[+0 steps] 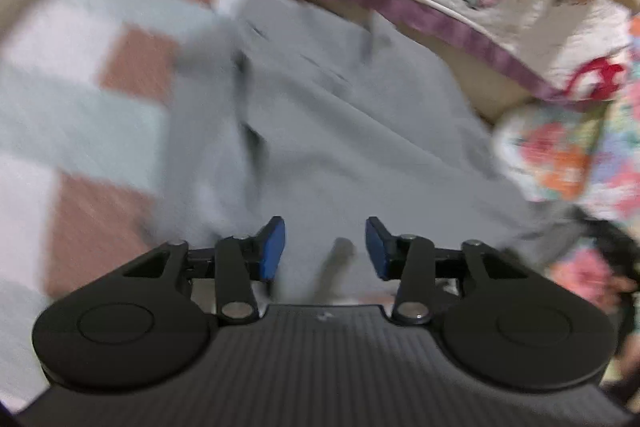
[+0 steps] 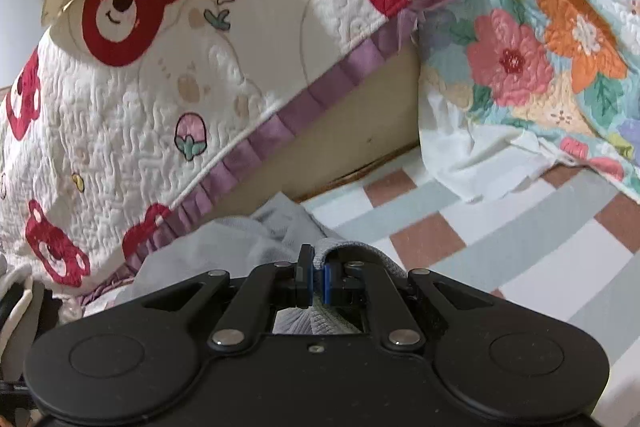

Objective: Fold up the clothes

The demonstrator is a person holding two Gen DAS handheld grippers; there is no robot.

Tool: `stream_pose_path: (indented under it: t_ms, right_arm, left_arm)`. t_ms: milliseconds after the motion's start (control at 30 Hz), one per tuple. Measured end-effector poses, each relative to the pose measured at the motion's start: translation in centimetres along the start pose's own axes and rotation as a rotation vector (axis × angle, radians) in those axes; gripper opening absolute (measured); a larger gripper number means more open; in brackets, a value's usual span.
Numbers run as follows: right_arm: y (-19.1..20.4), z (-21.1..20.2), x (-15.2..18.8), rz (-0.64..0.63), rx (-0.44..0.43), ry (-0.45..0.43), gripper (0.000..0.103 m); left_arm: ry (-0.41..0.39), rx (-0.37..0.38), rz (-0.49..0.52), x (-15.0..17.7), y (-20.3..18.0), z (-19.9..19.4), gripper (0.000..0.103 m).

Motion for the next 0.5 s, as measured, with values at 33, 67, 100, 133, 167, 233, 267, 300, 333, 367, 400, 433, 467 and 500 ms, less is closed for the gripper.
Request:
stream_pose_path:
  t_ms: [33,67,100,133,167,233,267,300,333,367,400,433,467,500]
  right_arm:
    - [-0.1,0.0,0.1,0.000,0.000,0.003,0.008]
    - [-0.3,-0.2,0.1,0.003,0.008,0.001,0.008]
    - [-0.6,-0.3,-0.1,0.009,0.016,-0.002,0.008]
    - [-0.9,-0.5,-0.3,0.019,0.018,-0.002,0.008]
    - [-1.3,-0.6,-0.5,0.031,0.020,-0.003,0.008]
    - [-1.9,-1.0,-0.7,0.047,0.029,-0.006,0.008]
    - [-2.1,-1.0,-0.6,0.045,0.032,-0.004,0.008]
    - [-2.2,-1.1,-0.5,0.042,0.036,-0.002,0.008]
    - [-2.3,-1.0,-0.3,0.037,0.039,0.002,0.008]
    - [-2.3,-0.9,-0.1,0.030,0.041,0.008,0.008]
    - [-2.2,-0.7,0.1,0.028,0.041,0.014,0.008]
    - [-2.2,-0.4,0.3,0.030,0.044,0.018,0.008]
    - [-2.2,-0.2,0.4,0.035,0.052,0.019,0.008]
    - [-2.2,0.0,0.5,0.038,0.065,0.017,0.008]
  left_arm:
    - [0.016,0.017,0.000,0.5,-0.5,-0.1,0.000]
    - [0.022,0.014,0.023,0.8,-0.9,-0.1,0.001]
    - [0.027,0.009,0.049,1.0,-1.3,-0.2,0.001]
    - [0.032,0.004,0.076,1.3,-1.7,-0.3,0.001]
    - [0.037,-0.001,0.102,1.6,-2.2,-0.3,0.001]
    - [0.017,-0.119,0.189,1.4,-2.4,-0.3,0.003]
    - [-0.014,-0.198,0.258,1.0,-2.6,-0.5,0.006]
    - [-0.046,-0.276,0.330,0.6,-2.9,-0.8,0.015]
    - [-0.069,-0.291,0.330,0.1,-2.6,-0.8,0.035]
    - [-0.091,-0.299,0.322,-0.5,-2.3,-0.9,0.045]
    - [-0.113,-0.306,0.313,-1.1,-2.0,-0.9,0.059]
    - [-0.127,-0.315,0.265,-1.7,-1.3,-0.6,0.061]
    - [-0.139,-0.325,0.213,-2.3,-0.4,-0.3,0.061]
    - [-0.151,-0.334,0.160,-2.8,0.4,0.0,0.061]
Point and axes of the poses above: each gripper's, at about its wrist camera, not at the fingertips, and z roughly the way its jaws point, y to its left, x to its underside, the point moved 6 cm from there along z, roughly the way its jaws point, and after that the axes turned 8 degrees about x, right-handed, at the moved point
